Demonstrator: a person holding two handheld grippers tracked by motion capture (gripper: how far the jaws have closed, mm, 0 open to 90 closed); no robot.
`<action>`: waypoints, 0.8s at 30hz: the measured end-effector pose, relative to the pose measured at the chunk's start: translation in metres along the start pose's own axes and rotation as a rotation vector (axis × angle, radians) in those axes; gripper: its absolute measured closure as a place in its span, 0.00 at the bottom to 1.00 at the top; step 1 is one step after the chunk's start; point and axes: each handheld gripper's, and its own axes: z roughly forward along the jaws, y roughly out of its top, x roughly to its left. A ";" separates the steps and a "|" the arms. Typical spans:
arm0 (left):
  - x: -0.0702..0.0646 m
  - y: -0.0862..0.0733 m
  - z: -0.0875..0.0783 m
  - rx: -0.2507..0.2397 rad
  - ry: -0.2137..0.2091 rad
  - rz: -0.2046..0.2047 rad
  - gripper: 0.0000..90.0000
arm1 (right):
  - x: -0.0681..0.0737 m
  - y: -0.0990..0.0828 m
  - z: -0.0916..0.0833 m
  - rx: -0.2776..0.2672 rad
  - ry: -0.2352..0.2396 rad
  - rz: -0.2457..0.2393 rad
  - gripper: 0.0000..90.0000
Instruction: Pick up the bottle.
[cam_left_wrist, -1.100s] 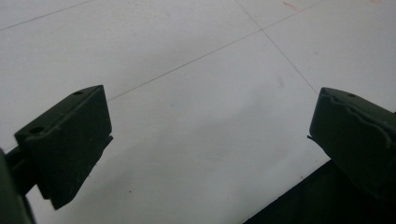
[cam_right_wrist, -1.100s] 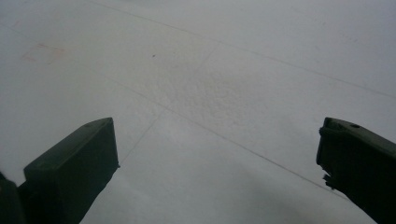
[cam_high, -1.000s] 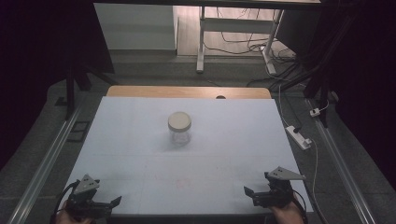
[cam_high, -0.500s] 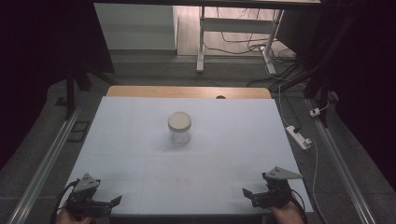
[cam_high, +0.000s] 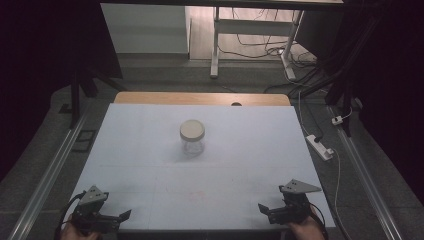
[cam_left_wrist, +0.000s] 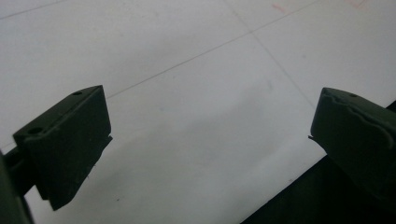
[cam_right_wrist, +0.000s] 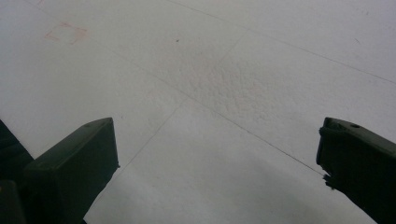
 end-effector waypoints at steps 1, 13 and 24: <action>0.000 0.001 0.000 -0.004 -0.005 -0.002 0.00 | 0.000 0.000 0.000 0.001 -0.001 -0.001 0.00; -0.001 0.013 0.008 -0.028 -0.015 0.051 0.00 | 0.001 0.000 0.001 0.008 0.000 -0.005 0.00; -0.001 0.027 0.026 -0.027 -0.069 0.069 0.00 | 0.001 0.000 0.001 0.007 0.002 -0.004 0.00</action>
